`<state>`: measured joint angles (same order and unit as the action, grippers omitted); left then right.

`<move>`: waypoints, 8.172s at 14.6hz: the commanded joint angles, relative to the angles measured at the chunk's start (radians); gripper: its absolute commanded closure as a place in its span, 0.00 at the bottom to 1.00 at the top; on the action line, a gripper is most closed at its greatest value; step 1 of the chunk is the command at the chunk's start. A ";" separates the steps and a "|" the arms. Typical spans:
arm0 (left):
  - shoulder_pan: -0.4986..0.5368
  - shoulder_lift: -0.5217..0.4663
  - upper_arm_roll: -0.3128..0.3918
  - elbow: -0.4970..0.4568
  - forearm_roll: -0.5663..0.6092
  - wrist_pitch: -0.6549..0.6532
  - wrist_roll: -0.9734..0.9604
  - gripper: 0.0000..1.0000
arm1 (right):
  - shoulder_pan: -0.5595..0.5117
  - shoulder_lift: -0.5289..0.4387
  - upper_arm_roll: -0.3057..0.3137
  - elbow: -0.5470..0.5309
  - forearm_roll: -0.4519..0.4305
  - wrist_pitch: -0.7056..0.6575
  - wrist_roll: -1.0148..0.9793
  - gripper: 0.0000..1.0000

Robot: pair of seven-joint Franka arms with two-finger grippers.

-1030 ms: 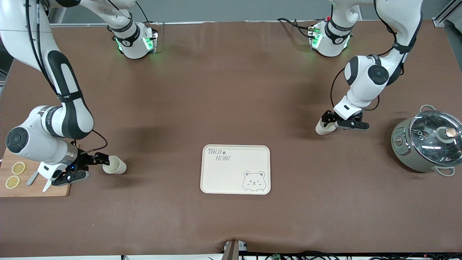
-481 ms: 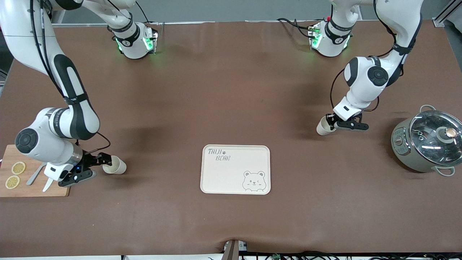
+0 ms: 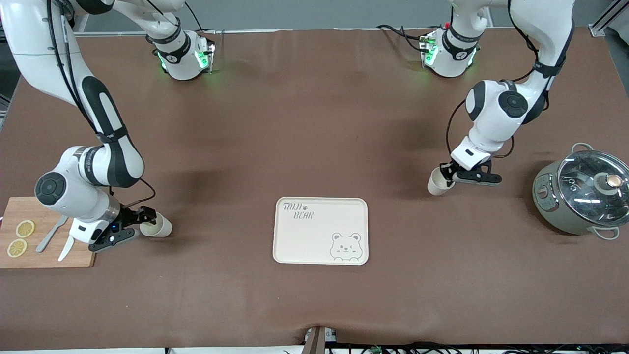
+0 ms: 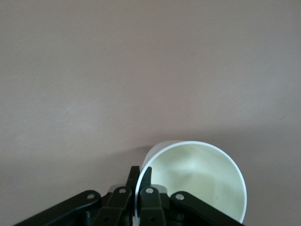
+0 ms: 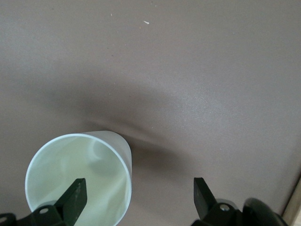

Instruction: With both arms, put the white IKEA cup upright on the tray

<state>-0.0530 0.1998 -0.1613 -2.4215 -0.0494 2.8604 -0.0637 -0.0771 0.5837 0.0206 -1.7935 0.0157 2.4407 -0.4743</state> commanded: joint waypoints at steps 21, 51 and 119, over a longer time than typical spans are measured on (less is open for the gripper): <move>-0.321 0.484 -0.041 0.940 0.146 -0.573 -0.656 1.00 | -0.009 -0.008 0.001 -0.073 -0.013 0.116 -0.043 0.00; -0.395 0.604 0.028 0.940 0.181 -0.358 -0.686 1.00 | 0.045 -0.041 0.006 0.042 -0.002 -0.140 0.123 1.00; -0.051 -0.292 0.148 0.713 -0.009 -1.224 0.073 0.00 | 0.531 -0.374 -0.054 0.486 0.089 -1.026 1.007 0.00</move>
<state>-0.0912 -0.1223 -0.0219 -1.7455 -0.0377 1.6396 -0.0090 0.5031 0.3318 -0.0429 -1.1778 0.0990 1.4369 0.6079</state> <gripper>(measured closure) 0.000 0.000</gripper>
